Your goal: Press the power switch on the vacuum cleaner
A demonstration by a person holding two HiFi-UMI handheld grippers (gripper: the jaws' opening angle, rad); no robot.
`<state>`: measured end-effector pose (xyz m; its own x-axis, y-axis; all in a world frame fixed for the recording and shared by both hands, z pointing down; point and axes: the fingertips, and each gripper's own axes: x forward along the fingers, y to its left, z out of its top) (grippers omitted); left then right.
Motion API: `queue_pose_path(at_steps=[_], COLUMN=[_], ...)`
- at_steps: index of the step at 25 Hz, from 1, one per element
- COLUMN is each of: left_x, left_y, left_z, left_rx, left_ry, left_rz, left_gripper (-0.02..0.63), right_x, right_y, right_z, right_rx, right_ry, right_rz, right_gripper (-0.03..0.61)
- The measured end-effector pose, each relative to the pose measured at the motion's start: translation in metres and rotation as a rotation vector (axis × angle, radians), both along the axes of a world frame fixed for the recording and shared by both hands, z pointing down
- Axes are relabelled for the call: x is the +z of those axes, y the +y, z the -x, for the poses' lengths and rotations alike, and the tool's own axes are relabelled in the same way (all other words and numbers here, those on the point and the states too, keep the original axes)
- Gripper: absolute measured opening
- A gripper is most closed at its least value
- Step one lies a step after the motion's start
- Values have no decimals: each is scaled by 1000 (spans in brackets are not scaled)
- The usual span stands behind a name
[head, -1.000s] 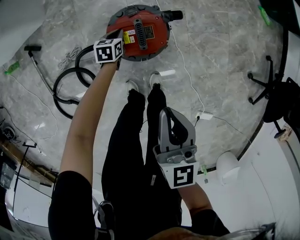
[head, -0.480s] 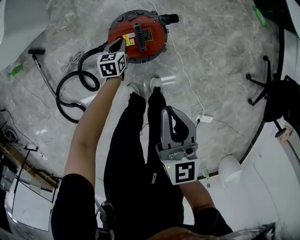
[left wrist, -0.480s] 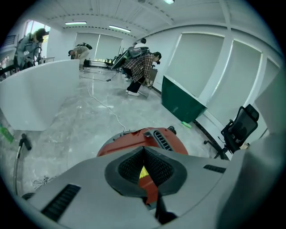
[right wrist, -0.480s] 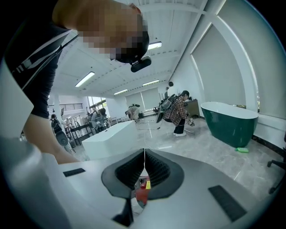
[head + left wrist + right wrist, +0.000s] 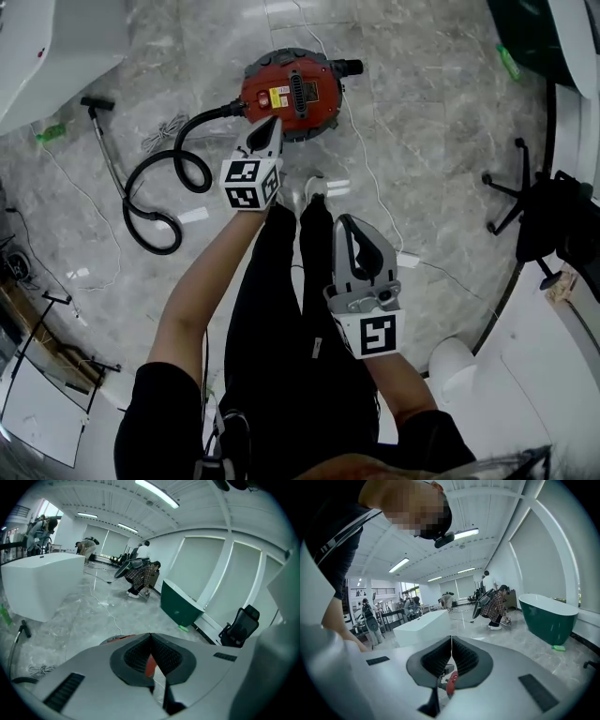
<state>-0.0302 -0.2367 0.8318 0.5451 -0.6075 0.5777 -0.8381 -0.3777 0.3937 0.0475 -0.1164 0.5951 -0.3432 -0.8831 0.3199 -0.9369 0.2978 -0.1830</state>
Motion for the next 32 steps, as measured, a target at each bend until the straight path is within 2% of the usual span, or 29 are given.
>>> queue_pose_path(at_steps=[6,11,17,23,32], left_x=[-92,-167,-270,-353,-436], left_y=[49,81,105,129,162], left_z=[-7,-8,-2,8,-2], left_rx=[-28,-32,-56,-110,-77], left_ry=[91,72,85,126,127], left_rz=[-66,-203,-363,-463,-600], left_gripper=[18,18,18,18,18], right_x=[-35,-58,-110,-155,-215], right_y=[11,29,43,54,61], right_z=[-14,-12,-4,14,14], right_rx=[9,-36,-78,-120,-127], right_ry=[24,32,42,-10,-24], right_rz=[-21,-3,-50,-102,-223], right_gripper=[20,20,20,20,20])
